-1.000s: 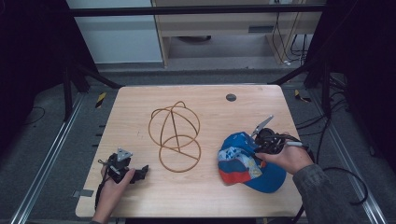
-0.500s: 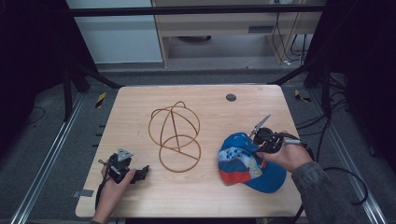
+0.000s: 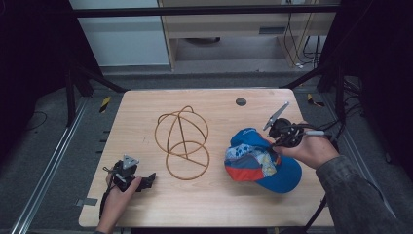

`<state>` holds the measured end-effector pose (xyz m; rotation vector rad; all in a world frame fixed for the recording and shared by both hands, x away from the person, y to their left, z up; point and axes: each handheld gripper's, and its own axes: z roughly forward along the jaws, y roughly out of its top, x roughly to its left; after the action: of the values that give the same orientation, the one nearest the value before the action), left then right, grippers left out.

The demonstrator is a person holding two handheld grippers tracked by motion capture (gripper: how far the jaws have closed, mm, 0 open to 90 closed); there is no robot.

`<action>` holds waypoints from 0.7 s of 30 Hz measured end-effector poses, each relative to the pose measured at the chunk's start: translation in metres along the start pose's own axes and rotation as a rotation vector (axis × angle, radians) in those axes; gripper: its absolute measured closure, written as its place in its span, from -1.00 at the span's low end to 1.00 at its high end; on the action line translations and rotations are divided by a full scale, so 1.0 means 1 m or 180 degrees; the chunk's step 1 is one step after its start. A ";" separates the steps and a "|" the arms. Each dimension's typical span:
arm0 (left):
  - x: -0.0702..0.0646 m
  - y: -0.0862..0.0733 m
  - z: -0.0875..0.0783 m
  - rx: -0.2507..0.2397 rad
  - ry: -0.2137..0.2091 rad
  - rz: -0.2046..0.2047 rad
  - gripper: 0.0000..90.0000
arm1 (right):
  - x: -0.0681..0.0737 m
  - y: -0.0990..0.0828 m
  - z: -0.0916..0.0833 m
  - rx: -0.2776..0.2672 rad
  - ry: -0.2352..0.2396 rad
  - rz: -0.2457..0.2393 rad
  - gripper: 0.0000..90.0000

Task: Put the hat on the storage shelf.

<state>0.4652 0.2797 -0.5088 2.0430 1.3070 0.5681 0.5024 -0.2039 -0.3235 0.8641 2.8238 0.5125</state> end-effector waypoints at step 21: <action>0.000 0.000 0.000 0.0011 0.0001 0.0017 -1.00 | 0.005 0.047 -0.091 -0.0331 -0.0172 -0.0283 1.00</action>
<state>0.4652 0.2797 -0.5085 2.0499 1.3037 0.5691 0.5015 -0.1902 -0.2222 0.7185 2.7445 0.6076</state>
